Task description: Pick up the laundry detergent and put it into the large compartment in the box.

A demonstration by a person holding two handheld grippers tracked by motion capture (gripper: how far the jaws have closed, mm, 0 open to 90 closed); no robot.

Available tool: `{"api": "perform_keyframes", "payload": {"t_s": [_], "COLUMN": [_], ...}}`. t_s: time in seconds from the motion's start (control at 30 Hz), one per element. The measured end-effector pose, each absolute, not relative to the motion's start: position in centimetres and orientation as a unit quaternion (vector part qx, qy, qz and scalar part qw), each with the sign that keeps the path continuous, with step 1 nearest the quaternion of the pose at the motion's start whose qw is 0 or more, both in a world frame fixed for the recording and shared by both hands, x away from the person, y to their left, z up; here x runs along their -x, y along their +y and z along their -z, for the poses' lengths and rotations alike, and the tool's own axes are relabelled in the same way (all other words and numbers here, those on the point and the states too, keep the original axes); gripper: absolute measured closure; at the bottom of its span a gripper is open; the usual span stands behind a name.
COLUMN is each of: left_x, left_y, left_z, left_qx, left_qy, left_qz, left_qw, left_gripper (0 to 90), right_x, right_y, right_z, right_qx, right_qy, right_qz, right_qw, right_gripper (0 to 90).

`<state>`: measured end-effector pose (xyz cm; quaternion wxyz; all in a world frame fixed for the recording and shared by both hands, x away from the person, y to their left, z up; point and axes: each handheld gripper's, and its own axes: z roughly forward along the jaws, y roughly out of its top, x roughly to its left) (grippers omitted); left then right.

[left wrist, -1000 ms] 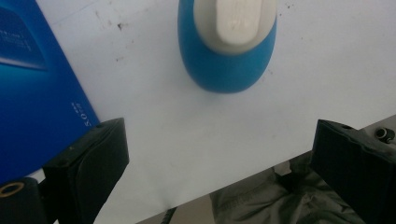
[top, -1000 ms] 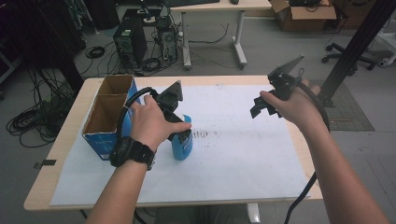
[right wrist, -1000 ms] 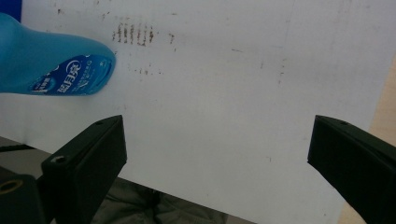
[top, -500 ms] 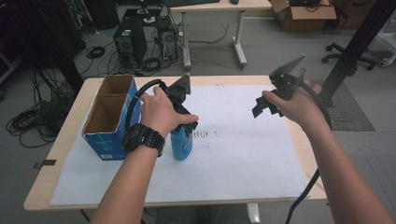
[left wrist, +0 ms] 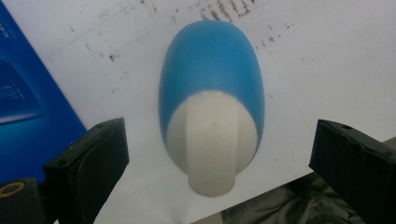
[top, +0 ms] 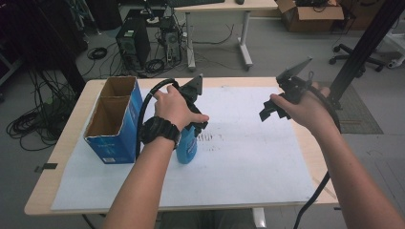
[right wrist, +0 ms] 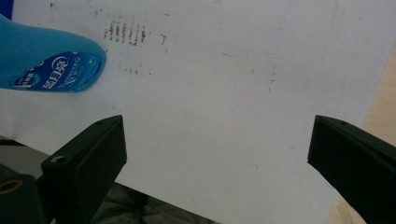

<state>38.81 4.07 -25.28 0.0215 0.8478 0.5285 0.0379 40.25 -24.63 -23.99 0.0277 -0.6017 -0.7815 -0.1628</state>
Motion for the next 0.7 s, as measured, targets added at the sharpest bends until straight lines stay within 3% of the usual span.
{"api": "perform_keyframes", "payload": {"t_s": [0.7], "left_x": [-39.9], "left_y": [3.4], "left_z": [27.6], "left_qx": [-0.849], "left_qy": [0.527], "left_qz": [-0.035], "left_qw": [0.002], "left_gripper": [5.1], "right_x": [-40.5], "right_y": [-25.3], "right_z": [25.6], "right_qx": [0.600], "right_qy": [-0.782], "right_qz": [0.164], "right_qw": [0.036], "right_gripper": [4.6]}}
